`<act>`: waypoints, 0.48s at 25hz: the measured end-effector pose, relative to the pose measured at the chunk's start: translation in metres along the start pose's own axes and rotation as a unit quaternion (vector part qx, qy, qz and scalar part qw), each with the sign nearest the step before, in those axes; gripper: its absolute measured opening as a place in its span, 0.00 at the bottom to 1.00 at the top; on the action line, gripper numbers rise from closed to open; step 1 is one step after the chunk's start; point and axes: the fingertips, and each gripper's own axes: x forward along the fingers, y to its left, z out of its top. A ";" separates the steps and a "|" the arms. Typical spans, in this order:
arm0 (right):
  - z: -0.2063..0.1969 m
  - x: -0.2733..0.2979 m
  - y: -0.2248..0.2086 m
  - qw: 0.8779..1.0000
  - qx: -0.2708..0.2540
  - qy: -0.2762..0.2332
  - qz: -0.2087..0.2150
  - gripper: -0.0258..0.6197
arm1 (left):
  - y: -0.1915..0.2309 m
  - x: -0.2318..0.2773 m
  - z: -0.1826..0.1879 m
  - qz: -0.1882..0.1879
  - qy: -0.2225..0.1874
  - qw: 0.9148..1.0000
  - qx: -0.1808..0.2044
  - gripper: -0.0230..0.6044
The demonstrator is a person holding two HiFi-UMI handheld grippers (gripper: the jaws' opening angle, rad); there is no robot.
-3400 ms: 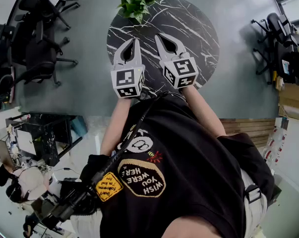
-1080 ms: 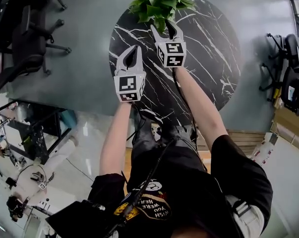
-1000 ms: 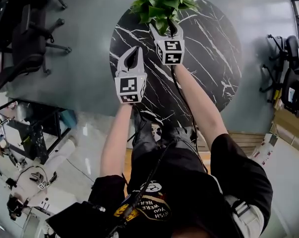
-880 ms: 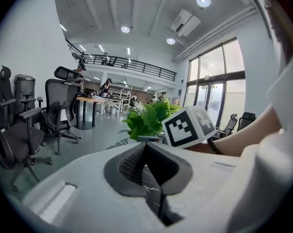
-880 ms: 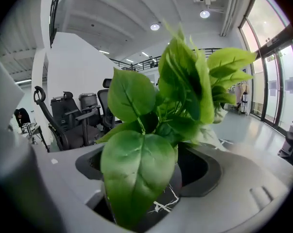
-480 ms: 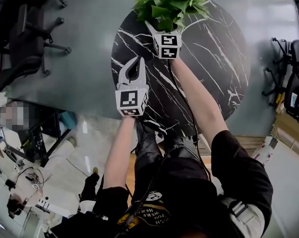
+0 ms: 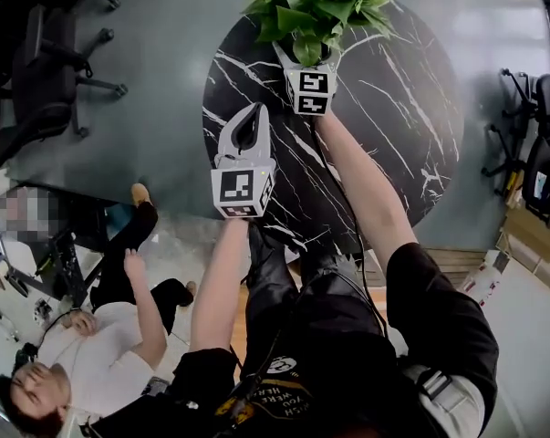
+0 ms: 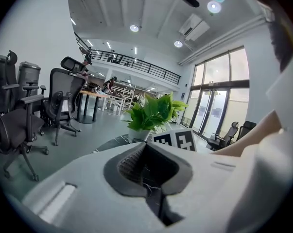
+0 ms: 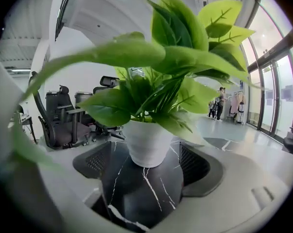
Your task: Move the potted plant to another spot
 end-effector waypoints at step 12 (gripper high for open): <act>0.017 0.049 -0.008 1.000 0.023 0.015 0.006 0.68 | -0.004 -0.002 -0.003 -0.001 0.005 1.000 -0.013 0.04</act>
